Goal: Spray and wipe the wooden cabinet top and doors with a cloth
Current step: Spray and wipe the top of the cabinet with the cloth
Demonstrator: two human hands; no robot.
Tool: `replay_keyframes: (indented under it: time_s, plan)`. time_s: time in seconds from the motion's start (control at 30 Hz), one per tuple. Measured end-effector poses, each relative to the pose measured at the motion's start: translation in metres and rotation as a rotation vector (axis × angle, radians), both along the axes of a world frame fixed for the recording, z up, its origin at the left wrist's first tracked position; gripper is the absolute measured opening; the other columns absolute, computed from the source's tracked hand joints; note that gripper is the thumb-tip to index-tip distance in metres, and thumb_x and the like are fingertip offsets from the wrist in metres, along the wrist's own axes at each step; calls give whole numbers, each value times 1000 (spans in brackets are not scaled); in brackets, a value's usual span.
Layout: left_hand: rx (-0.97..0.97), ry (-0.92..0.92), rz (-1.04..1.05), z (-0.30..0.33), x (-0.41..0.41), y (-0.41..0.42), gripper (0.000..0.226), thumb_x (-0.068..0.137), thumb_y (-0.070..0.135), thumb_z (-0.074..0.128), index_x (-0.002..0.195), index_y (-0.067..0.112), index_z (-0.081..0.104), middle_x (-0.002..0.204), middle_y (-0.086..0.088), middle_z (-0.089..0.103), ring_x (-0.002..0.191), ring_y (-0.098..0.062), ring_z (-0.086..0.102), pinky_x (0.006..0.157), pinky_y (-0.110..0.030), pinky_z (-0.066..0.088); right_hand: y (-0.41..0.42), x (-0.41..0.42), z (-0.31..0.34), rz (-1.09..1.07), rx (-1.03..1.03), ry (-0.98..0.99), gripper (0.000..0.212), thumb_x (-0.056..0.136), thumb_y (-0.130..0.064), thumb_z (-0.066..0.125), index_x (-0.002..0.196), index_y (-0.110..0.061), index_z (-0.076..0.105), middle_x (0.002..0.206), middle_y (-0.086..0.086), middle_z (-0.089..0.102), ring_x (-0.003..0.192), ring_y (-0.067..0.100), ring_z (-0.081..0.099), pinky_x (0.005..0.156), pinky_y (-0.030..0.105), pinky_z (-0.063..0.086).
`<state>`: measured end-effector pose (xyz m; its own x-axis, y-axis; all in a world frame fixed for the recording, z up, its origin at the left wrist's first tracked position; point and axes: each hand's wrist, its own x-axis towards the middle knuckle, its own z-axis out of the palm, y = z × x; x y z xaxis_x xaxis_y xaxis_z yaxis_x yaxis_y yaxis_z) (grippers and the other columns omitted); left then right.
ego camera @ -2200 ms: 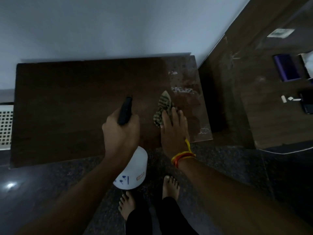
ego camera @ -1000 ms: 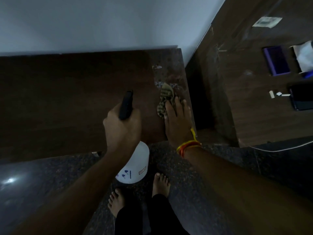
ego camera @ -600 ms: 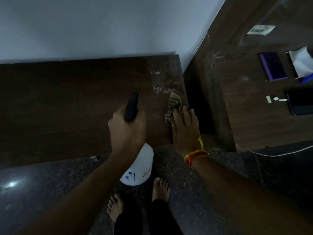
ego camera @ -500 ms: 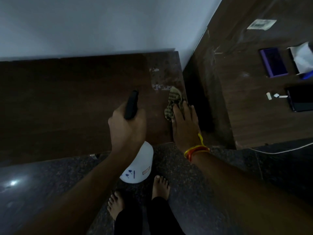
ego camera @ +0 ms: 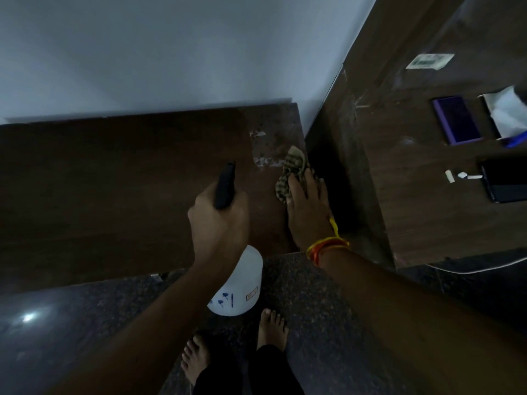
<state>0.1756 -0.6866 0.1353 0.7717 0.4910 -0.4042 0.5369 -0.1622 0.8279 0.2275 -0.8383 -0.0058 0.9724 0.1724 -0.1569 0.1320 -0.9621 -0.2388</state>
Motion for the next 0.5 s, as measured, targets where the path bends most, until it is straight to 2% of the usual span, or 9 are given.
replay_keyframes:
  time_s: [0.13,0.23,0.3,0.4,0.5]
  plan:
    - [12,-6,20,0,5,-1,19,92,14,53,74,21,53,70,-15,56,64,-40,58,60,-58,55,2,-11,4,-14,8,-18,50,96,-26,42,145,-21,32,156,14,19,143,42,9,116,53,17]
    - [1,-2,45,2,8,0,17,91,14,54,75,19,54,68,-13,55,61,-32,55,60,-59,56,3,-28,12,-24,27,-6,50,97,-27,42,146,-20,33,157,13,17,144,41,5,115,50,15]
    - [3,-8,48,3,10,0,14,90,13,53,77,15,55,69,-17,56,60,-31,54,60,-59,55,2,-22,9,-10,20,-24,49,96,-27,42,144,-19,36,155,16,22,143,43,11,114,52,20]
    - [6,-18,44,1,11,1,16,92,13,53,77,19,54,82,-26,62,68,-44,60,62,-56,55,8,12,-2,15,-8,-50,52,94,-33,28,142,-18,38,152,19,28,140,44,22,114,54,24]
    - [16,-16,45,-5,10,1,16,92,13,53,77,20,54,77,-22,63,71,-46,63,59,-52,55,16,42,-9,2,-26,-62,57,91,-36,20,142,-18,38,151,21,29,136,44,29,113,53,25]
